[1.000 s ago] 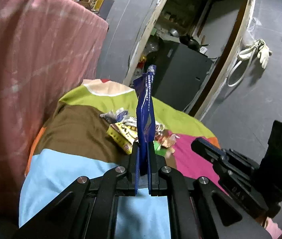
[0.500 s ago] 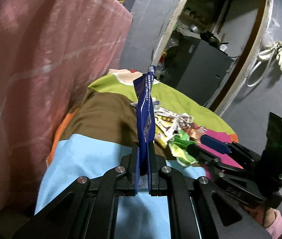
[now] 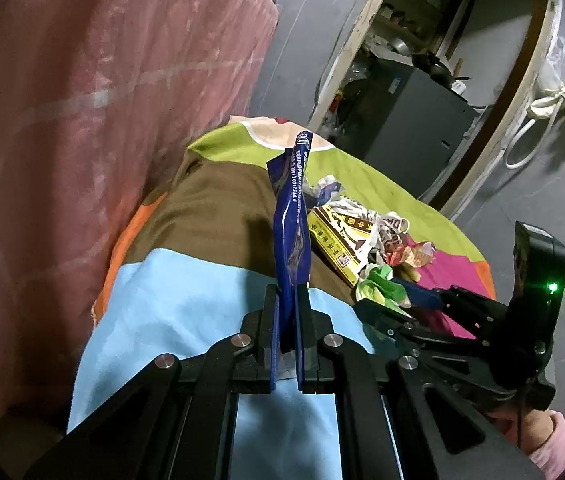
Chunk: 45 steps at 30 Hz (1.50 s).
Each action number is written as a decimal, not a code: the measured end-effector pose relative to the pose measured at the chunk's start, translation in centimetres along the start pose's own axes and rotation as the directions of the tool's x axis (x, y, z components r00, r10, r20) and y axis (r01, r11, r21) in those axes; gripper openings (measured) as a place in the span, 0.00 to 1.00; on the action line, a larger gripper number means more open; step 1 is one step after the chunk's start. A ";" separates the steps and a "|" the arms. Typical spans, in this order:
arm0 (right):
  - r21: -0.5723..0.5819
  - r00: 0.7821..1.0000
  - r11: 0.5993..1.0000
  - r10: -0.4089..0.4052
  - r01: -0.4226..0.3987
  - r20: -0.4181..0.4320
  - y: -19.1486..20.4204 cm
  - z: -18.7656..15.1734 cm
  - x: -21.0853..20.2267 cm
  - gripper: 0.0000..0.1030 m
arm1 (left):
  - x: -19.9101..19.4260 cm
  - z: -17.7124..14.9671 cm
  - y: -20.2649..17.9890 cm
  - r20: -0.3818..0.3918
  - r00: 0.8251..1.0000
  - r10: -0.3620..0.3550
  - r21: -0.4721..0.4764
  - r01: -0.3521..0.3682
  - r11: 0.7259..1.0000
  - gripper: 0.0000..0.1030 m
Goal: Collect trash
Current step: 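Grasp the blue snack bag with the left tool while the right tool grasps the green-white wrapper, then carry both wrappers over the blue bucket and open both tools to drop them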
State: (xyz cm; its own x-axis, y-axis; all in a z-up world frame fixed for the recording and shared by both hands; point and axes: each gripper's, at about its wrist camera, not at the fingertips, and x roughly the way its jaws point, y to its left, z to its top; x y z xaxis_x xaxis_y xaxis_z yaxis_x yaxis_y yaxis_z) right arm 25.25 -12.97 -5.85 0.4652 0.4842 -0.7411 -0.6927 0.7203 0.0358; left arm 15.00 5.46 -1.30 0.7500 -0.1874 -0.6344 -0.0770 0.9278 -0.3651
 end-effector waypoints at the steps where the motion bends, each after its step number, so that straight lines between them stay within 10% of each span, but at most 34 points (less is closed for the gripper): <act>1: 0.004 1.000 1.000 0.004 -0.004 -0.009 0.0 -0.2 0.1 0.38 | 0.0 0.0 -0.1 0.000 1.000 0.000 0.001 0.000 1.000 0.04; 7: 0.058 1.000 0.998 0.013 -0.014 0.015 -0.5 -1.2 -1.0 0.12 | -0.2 0.2 -0.8 0.005 1.000 -0.013 0.017 0.013 1.000 0.04; 16: 0.124 0.964 0.992 -0.029 -0.004 0.264 -1.1 -3.4 -8.9 0.09 | -1.3 0.1 -4.9 0.076 0.994 -0.082 0.095 0.074 0.993 0.04; 23: 0.158 0.857 0.983 -0.157 0.089 0.491 -2.4 -4.6 -18.2 0.09 | -2.3 0.6 -11.5 0.199 0.957 -0.213 0.194 0.175 0.965 0.04; 36: 0.289 0.533 0.822 -0.545 0.491 0.647 -8.4 -6.9 -29.9 0.10 | -1.3 1.4 -26.4 0.390 0.784 -0.483 0.365 0.350 0.863 0.04; 41: 0.345 0.464 0.766 -0.616 0.543 0.636 -11.0 -7.9 -30.9 0.10 | 0.9 1.1 -29.9 0.400 0.773 -0.493 0.391 0.342 0.854 0.05; 45: 0.387 0.453 0.744 -0.649 0.544 0.611 -13.5 -9.6 -30.6 0.10 | 3.5 0.5 -31.7 0.379 0.790 -0.482 0.403 0.328 0.855 0.05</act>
State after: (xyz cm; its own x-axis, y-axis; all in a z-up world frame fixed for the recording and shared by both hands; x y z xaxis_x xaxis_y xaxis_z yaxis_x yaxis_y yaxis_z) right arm 15.06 -42.25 9.97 0.9972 0.0550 0.0510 -0.0488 0.9919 -0.1170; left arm 20.38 -24.45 8.44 0.8787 -0.4727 -0.0671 0.4447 0.8615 -0.2451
